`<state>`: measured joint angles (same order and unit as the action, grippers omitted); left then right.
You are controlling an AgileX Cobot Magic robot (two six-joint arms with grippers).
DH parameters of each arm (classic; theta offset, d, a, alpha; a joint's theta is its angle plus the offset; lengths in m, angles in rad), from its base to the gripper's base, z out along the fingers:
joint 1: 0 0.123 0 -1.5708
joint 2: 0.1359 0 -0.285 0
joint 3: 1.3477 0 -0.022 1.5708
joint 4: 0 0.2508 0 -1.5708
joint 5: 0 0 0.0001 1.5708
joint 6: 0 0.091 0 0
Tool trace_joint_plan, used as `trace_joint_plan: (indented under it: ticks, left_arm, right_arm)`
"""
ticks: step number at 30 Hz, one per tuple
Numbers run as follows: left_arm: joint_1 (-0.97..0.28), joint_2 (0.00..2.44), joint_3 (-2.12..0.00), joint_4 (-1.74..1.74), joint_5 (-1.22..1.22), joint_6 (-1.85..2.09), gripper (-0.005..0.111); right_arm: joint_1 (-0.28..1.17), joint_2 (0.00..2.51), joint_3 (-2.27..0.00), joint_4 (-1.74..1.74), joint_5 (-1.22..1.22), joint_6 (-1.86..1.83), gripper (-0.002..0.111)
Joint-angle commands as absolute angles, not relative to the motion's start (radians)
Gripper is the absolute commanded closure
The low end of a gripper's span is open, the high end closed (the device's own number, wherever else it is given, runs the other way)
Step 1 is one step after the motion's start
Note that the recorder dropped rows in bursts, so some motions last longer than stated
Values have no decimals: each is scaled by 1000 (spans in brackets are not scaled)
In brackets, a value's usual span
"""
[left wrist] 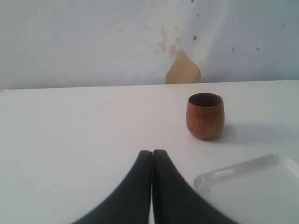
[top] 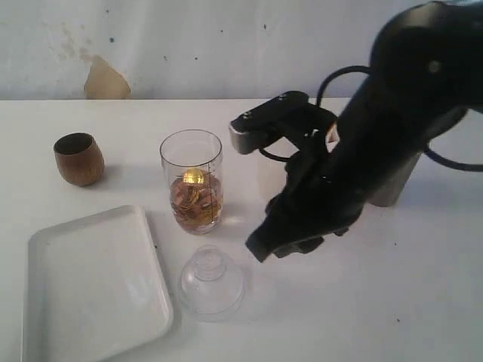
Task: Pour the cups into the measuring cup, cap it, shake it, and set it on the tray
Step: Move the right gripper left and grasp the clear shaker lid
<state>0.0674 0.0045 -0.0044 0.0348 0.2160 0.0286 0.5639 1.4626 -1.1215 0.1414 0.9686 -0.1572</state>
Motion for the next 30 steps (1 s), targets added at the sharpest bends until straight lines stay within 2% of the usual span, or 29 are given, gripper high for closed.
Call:
trace_joint_plan:
  ticks: [1,8,19,30]
  left_arm:
    - [69,0,0,37,211,27,106]
    - [69,0,0,37,211,27,106]
    - [69,0,0,37,211,27,106]
    - [69,0,0,37,211,27,106]
  right_arm:
    - [597,1544,-1189,167,925,-146,58]
    - [656,1677,-1261,165,907,-146,44]
    - [697,1847,-1399,78,917,30,45]
    - [710,1907,-1400,101,916,34,45]
